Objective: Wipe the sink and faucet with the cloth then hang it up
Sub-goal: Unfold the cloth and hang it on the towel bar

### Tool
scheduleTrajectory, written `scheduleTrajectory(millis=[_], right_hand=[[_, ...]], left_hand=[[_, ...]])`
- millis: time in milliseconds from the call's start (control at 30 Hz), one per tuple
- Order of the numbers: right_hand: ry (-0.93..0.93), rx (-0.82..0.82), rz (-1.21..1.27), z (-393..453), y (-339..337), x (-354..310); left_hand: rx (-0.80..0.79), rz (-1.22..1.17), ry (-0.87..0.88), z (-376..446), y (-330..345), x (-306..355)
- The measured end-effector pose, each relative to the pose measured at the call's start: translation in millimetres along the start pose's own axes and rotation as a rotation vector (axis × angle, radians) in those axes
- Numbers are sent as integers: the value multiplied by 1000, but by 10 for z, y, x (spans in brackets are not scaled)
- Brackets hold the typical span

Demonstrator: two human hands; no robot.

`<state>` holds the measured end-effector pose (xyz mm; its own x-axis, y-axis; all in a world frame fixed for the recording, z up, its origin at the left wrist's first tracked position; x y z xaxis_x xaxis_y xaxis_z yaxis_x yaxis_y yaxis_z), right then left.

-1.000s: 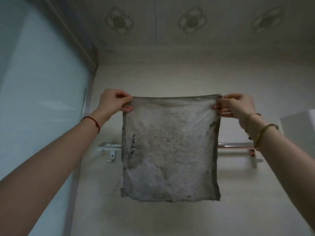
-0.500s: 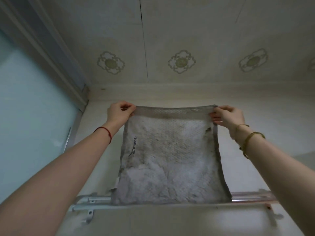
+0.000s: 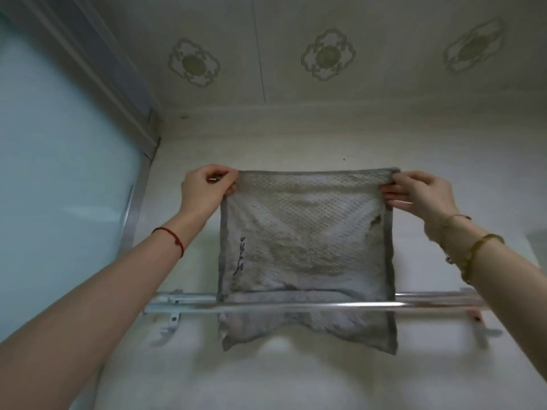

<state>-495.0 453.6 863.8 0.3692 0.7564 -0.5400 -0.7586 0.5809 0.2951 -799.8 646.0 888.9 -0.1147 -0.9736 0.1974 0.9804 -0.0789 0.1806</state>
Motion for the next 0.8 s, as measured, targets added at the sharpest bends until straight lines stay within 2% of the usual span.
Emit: scheduleTrajectory(millis=[167,300,433,567,800], right_hand=[[121,-43,99,-468,-212,162],[209,-98,151,-990,-389,376],[145,-42,71,-1463,-540,631],[91,28,46,-1784,-597,878],[81,91,19,-1932,-574,1085]], left_hand=[[50,-119,-126,-590,-178,4],[55,-77,-153,-1242,-298,-109],[65,-61,-183,-1960,-407,-126],[175,-27,-243,-2444,-478,-116],[313,-106,-450,-2520,-486,-282]])
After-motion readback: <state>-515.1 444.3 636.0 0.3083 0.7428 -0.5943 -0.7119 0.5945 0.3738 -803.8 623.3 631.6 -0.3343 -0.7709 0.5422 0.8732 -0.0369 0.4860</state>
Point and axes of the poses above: each hand's wrist, its own z-axis towards the middle knuckle, its own y-axis out of the palm, x = y × z, the point moved 3 cm from there along z, towards the middle knuckle, and after that the axes turned 4 degrees about y, right-handed, at the moved point
